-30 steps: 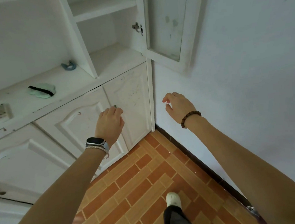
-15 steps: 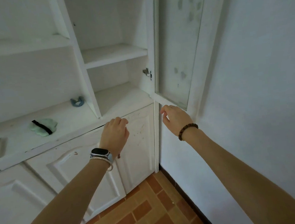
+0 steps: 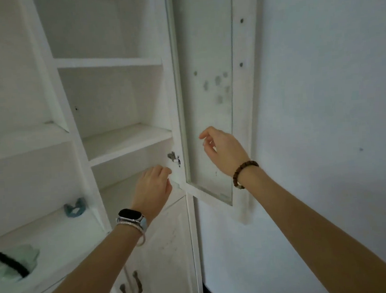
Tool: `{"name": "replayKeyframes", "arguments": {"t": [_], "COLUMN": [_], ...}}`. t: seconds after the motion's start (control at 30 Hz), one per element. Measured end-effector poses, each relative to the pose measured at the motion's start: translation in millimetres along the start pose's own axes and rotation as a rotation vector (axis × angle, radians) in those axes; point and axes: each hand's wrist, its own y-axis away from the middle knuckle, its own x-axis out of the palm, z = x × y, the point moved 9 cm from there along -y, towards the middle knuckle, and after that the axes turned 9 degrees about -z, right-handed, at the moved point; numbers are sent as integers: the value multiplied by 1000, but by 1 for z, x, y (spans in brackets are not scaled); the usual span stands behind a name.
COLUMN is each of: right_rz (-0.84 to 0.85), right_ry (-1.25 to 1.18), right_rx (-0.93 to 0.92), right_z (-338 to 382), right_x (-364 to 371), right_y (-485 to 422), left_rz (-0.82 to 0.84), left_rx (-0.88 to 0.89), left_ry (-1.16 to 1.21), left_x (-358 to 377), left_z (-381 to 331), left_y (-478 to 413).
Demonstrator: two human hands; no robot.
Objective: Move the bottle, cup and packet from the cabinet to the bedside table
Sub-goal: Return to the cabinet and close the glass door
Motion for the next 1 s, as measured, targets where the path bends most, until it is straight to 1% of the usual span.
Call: {"name": "replayKeyframes", "arguments": {"t": [0.23, 0.33, 0.43, 0.5, 0.57, 0.7, 0.87, 1.0], "right_rz": [-251, -339, -446, -503, -476, -296, -192, -163], "right_ry": [-114, -139, -143, -149, -164, -268, -315, -344], "right_rx": [11, 57, 111, 167, 226, 312, 282, 257], "right_z": [-7, -22, -42, -57, -71, -94, -90, -87], "right_x": [-85, -117, -141, -153, -155, -137, -121, -118], "right_y": [-59, -75, -87, -95, -103, -120, -131, -137], "left_rz": [-118, -205, -250, -276, -300, -291, -259, -245], "left_rx": [270, 354, 485, 541, 563, 601, 623, 646], "left_ry": [96, 152, 114, 101, 101, 25, -83, -142], "left_x": [-1, -2, 1, 3, 5, 21, 45, 53], "left_z": [-55, -87, -127, -150, -168, -188, -189, -186], "left_y": [-82, -112, -136, -152, -165, -178, -184, -184]}}
